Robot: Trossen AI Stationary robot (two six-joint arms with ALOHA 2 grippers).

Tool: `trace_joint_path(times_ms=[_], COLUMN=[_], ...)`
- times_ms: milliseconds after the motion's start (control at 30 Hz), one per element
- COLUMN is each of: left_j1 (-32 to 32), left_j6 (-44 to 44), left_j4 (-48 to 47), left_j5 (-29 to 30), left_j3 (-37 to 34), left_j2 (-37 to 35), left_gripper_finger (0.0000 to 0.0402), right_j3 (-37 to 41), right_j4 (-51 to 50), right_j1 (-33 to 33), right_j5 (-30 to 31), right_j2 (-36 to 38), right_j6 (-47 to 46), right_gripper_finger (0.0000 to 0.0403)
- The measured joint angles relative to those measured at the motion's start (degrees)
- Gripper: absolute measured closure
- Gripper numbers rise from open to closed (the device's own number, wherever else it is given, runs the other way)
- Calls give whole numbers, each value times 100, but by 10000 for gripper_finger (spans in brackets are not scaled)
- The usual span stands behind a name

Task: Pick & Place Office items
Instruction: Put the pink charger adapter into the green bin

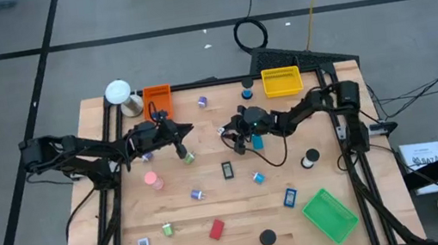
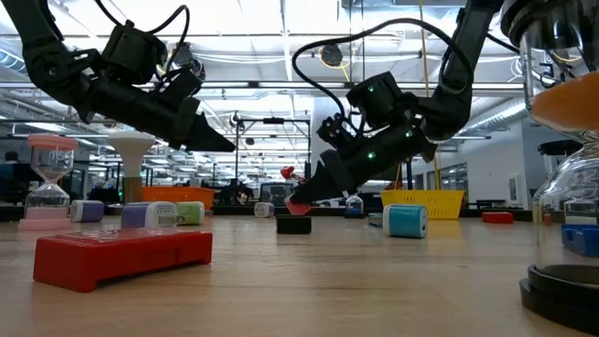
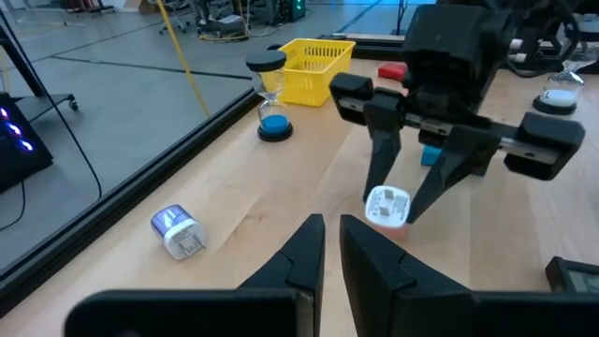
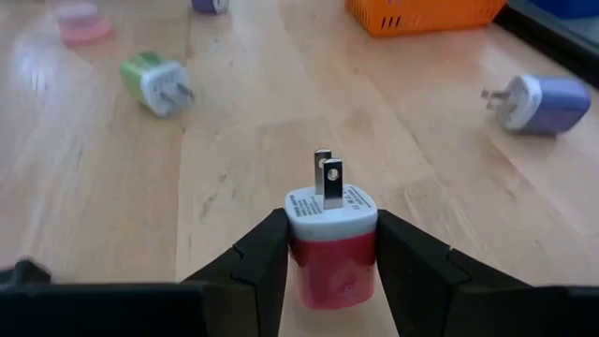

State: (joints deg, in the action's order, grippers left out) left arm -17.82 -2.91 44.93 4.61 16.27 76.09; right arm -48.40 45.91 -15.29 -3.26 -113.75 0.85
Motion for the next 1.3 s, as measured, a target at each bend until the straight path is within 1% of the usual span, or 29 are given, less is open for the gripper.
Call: trace_joint_path(times_ms=[267,533,800,867,900,1033,1167,1233,1300], left_j1=[-2,-1,-1,-1,-1,-5,-6,-31,-69], left_j6=[-10,5,17,19,12,-172,-241,-239,-239], left_j4=[-21,-28,-83,-114,-116,-107,105,278,630], left_j5=[-1,-1,-1,-1,-1,-1,-42,-171,-401], left_j3=[-2,-4,-4,-4,-4,-4,-4,-11,-92], left_j2=[0,0,0,0,0,0,0,0,0], left_gripper_finger=[360,360,360,360,360,360,360,360,360], right_j3=[2,4,5,8,4,5,4,6,-35], right_j4=[0,-253,-627,-746,-899,-1785,-2686,-3110,-3438], right_j1=[0,0,0,0,2,4,0,4,4], right_j5=[-1,12,40,98,221,650,662,736,821], right_j2=[-40,-42,34,189,306,915,1633,2002,2338], right_j6=[-3,-9,23,23,23,-49,-434,-607,-734], right_gripper_finger=[266,234,228,222,218,191,160,155,160])
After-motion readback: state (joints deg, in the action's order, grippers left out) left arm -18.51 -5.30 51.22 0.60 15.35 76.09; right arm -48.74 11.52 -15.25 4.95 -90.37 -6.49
